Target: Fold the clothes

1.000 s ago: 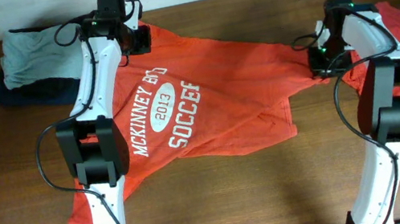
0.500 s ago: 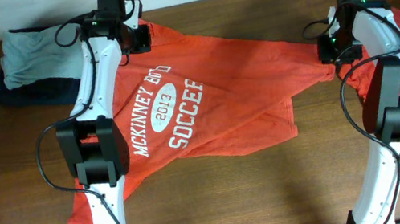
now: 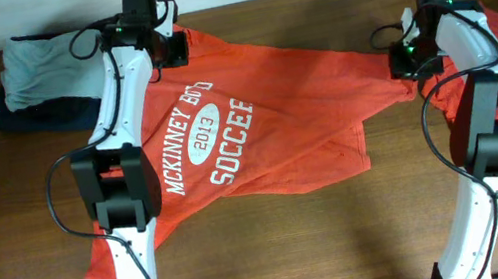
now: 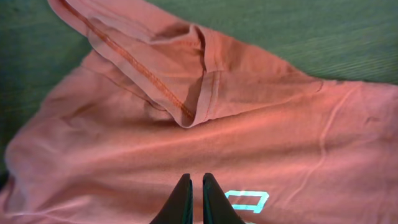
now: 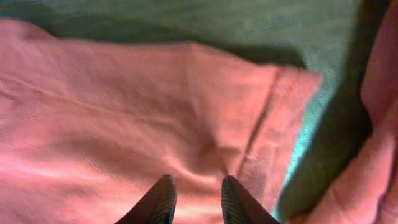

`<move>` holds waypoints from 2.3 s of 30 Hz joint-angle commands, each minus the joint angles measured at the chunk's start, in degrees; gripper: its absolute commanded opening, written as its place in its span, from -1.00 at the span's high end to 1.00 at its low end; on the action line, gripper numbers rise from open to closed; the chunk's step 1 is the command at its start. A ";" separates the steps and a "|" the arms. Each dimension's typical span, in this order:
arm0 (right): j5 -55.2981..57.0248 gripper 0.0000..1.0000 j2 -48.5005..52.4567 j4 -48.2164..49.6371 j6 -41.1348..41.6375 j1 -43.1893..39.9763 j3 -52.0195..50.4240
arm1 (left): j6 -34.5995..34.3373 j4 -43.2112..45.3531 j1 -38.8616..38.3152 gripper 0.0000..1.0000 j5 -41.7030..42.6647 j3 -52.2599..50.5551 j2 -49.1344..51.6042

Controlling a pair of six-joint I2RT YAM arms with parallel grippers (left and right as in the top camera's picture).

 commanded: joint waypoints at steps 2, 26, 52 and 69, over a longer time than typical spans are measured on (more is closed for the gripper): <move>-0.52 0.43 1.51 2.95 -0.22 1.49 1.01 | -0.55 -0.11 0.37 0.84 -0.63 0.63 2.58; -9.20 -0.46 7.45 29.22 -0.17 2.12 5.95 | -0.52 0.87 0.63 0.82 -2.99 0.66 4.98; -8.70 -0.23 -8.72 -44.48 2.84 2.49 34.05 | -4.85 -26.75 0.70 0.76 -8.17 1.42 -29.73; -2.84 -0.03 -31.98 -23.30 16.37 12.13 -23.28 | -6.95 -27.45 4.76 -0.26 -13.92 1.29 -29.07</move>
